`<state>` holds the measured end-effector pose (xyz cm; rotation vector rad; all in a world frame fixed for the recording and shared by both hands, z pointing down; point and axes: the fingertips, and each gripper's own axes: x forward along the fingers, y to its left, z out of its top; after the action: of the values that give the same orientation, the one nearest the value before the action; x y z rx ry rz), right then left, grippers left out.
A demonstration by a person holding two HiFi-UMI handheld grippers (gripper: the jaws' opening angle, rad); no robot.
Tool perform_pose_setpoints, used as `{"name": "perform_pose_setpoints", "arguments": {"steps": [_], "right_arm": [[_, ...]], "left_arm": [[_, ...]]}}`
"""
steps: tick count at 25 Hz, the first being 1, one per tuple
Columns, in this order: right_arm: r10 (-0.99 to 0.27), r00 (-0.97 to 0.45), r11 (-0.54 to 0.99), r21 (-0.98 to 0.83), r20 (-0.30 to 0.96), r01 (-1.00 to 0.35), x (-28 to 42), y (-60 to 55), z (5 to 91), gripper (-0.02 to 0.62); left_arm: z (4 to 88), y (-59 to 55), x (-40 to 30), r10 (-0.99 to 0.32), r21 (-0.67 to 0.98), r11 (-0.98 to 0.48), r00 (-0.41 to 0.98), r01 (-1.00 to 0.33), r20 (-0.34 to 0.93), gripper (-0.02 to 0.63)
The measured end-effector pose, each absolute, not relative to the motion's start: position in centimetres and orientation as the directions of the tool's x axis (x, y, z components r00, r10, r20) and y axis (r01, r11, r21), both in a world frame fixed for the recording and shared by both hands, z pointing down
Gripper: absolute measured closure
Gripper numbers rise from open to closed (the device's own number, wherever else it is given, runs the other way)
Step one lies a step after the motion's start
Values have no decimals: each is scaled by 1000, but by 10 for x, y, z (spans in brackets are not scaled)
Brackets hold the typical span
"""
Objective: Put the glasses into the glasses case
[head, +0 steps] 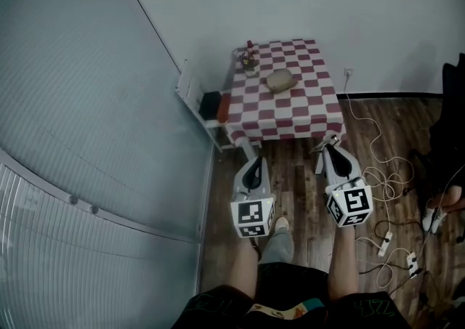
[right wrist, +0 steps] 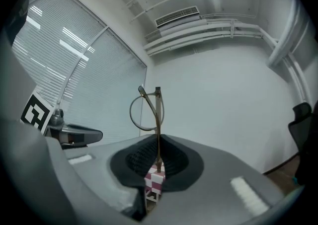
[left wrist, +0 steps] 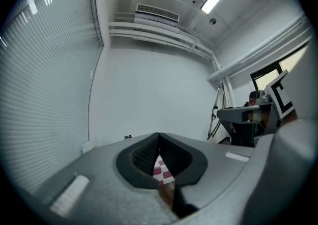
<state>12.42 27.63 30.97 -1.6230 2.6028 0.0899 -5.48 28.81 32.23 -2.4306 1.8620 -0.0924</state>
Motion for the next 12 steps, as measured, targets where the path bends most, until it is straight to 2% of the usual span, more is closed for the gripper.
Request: {"name": "perform_pose_setpoints", "arguments": {"steps": [12], "right_arm": [[-923,-385,384,17,-26,-923,141,210,334,578]], "left_arm": [[346,206,-45,-961,-5,-275,275,-961,43,598]]}}
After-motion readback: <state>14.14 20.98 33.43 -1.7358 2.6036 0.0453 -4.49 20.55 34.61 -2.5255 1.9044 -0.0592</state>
